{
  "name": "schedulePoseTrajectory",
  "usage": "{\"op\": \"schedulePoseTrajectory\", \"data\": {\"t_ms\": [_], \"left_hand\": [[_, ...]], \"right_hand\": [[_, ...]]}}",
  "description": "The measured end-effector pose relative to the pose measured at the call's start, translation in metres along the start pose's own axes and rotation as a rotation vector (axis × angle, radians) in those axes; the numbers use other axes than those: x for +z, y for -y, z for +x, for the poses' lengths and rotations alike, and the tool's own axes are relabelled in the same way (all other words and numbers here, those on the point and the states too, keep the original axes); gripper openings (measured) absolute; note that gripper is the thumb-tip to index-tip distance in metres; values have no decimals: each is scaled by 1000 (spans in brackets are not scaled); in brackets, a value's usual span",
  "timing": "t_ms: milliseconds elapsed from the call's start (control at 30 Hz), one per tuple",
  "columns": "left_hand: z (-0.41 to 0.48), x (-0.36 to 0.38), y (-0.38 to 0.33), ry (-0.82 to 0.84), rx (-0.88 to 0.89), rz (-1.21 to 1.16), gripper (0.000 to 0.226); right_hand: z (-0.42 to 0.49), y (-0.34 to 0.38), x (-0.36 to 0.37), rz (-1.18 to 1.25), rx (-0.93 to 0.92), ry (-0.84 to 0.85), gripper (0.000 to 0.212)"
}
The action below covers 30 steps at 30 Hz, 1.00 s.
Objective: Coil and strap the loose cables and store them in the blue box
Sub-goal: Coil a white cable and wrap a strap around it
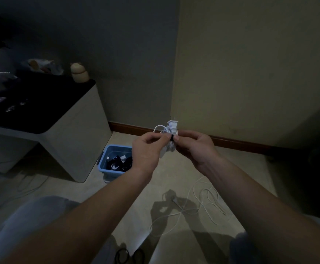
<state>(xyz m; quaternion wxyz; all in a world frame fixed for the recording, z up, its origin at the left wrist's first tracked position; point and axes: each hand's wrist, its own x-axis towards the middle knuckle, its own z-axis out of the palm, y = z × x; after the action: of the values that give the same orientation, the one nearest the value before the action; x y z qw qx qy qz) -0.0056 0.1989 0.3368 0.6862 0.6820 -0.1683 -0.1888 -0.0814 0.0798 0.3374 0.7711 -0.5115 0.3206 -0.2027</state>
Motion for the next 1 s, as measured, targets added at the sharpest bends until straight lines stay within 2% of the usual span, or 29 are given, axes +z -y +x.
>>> {"op": "schedulePoseTrajectory", "data": {"t_ms": [267, 433, 567, 667, 800, 900, 1000], "left_hand": [[-1, -1, -4, -6, 85, 83, 4], [1, -4, -1, -30, 139, 158, 6], [0, -3, -1, -4, 177, 196, 9], [1, -6, -1, 46, 136, 144, 13], [6, -7, 1, 61, 82, 76, 5], [12, -8, 4, 13, -42, -13, 26], [22, -14, 5, -53, -155, 67, 44]], "right_hand": [[-1, -1, 1, -3, 11, 23, 17], [-2, 3, 0, -3, 17, 72, 8], [-3, 4, -2, -47, -23, 52, 18], [-1, 4, -5, -92, -43, 49, 14], [3, 5, -8, -145, -70, 83, 12], [2, 5, -9, -206, -85, 124, 14], [-1, 7, -10, -177, -54, 184, 16]]}}
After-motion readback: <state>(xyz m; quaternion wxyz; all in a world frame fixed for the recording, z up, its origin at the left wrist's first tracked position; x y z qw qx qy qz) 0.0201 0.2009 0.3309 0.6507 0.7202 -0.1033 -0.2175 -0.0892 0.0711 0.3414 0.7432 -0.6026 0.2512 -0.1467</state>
